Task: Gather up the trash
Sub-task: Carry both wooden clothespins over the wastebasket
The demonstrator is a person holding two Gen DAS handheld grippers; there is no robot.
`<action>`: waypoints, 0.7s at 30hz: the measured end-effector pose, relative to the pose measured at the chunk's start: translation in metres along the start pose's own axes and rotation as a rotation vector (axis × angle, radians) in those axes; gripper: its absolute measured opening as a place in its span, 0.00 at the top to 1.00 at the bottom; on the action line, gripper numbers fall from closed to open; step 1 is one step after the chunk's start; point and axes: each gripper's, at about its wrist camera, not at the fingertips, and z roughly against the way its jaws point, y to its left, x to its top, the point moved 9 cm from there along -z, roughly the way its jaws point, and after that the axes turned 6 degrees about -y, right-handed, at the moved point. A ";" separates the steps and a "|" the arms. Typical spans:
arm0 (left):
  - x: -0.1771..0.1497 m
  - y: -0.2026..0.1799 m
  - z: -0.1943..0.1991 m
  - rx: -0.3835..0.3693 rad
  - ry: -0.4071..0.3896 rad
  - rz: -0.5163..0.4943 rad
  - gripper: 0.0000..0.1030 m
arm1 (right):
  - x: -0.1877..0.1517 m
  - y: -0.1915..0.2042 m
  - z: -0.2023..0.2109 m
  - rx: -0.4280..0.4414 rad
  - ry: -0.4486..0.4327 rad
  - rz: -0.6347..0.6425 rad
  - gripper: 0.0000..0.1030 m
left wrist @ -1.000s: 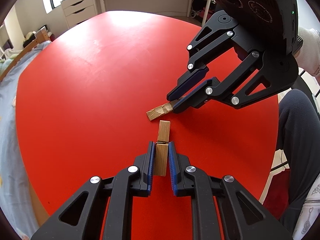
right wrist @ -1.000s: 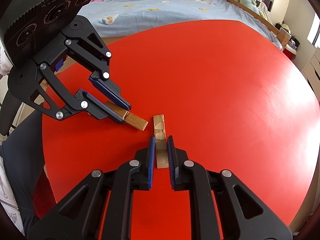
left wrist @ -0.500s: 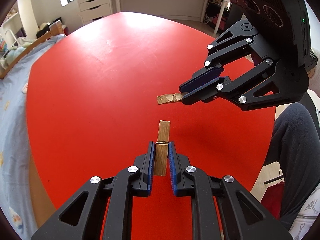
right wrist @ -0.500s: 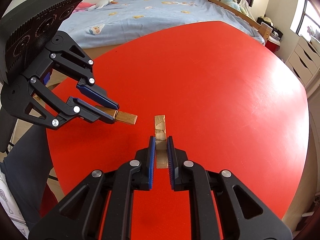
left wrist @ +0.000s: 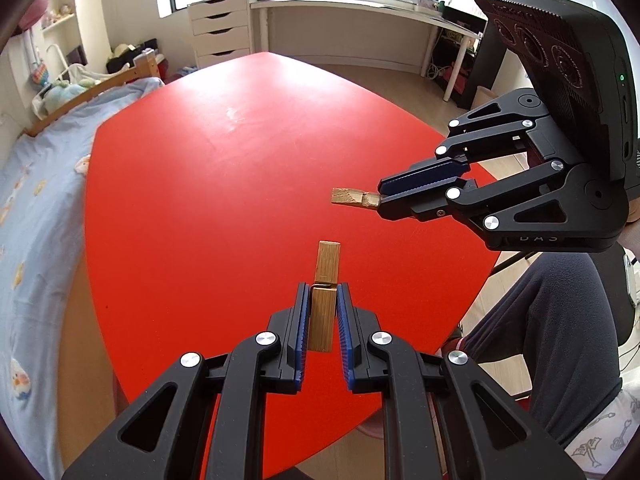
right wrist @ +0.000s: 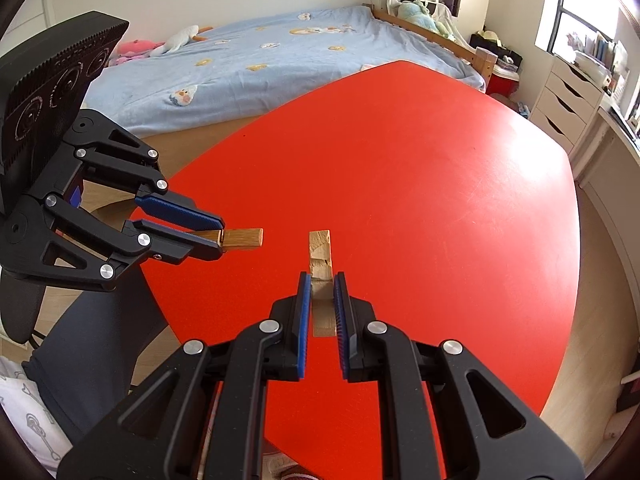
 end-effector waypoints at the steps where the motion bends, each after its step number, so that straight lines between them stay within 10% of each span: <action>1: -0.001 -0.003 0.004 0.004 -0.006 0.007 0.86 | -0.002 0.002 0.006 -0.007 -0.007 -0.012 0.89; 21: -0.030 -0.050 0.050 0.017 -0.076 0.098 0.86 | -0.061 0.046 0.094 -0.080 -0.104 -0.177 0.89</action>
